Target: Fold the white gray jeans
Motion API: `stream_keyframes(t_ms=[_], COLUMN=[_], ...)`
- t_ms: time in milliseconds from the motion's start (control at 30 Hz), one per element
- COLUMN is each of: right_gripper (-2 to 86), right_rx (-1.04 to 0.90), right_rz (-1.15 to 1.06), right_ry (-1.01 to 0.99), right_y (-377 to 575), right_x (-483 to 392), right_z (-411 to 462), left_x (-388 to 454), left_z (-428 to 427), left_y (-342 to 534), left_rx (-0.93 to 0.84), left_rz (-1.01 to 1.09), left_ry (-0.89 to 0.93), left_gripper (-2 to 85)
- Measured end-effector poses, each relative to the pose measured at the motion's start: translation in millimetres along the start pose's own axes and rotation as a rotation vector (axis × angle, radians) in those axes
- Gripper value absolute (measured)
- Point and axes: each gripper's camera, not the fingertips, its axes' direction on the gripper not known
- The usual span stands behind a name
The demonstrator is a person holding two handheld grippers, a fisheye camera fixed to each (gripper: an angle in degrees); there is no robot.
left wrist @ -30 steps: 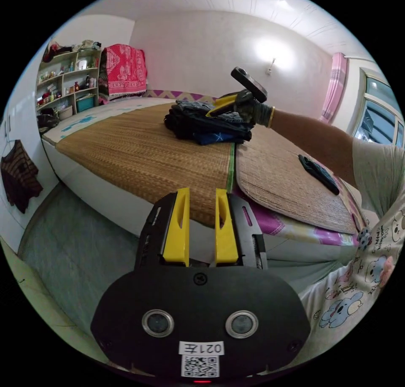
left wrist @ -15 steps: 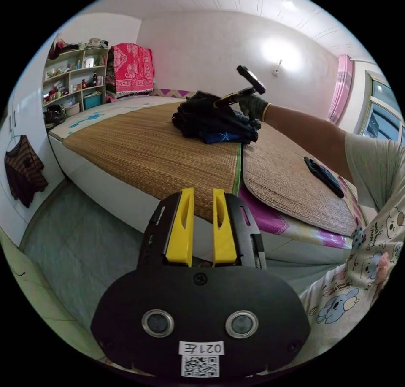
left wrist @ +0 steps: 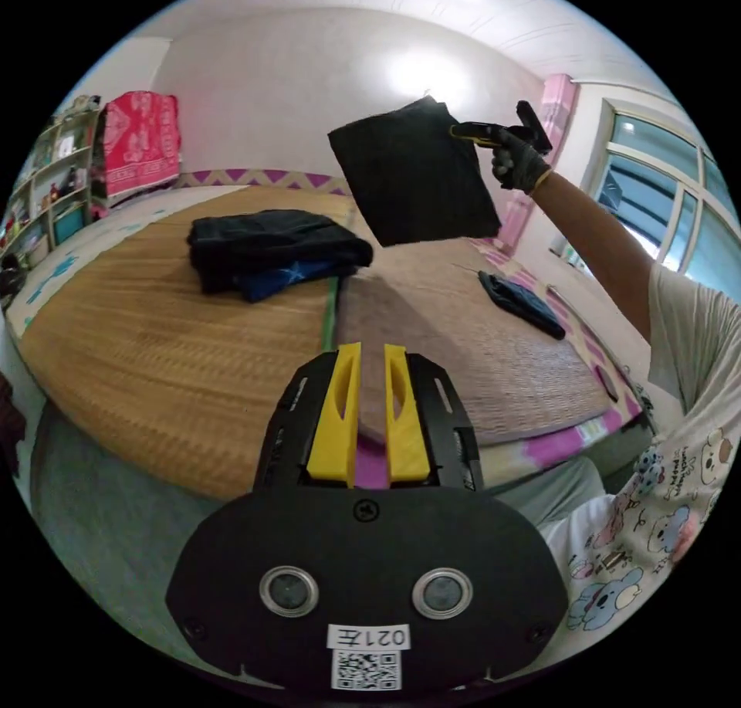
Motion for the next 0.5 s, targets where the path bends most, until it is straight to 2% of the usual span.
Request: stream_keyframes(t_ms=[100,200,267,433,500], right_gripper=[0.6,0.6,0.5,1.8,3.0], right_rx=[-0.185,-0.440,-0.528,-0.298,-0.266], right_rz=[-0.113,-0.222,-0.244,0.015,0.105], right_ry=[0.053,0.052,0.008,-0.080,-0.120], right_y=[64,153,205,262,275], right_x=[-46,-109,-137,-112,-95], right_z=[5,77,119,100,91], left_x=[21,35,37,24,18], left_z=[42,64,73,92,106], left_y=[-23,-26,-21,-10,-14], left_rx=[-0.023,-0.044,-0.069,-0.135,-0.148], left_rz=[0.035,0.047,0.040,0.021,0.003], left_ry=[0.127,0.156,0.145,0.086,0.113], left_gripper=[5.2,5.3,5.3,5.5,6.0])
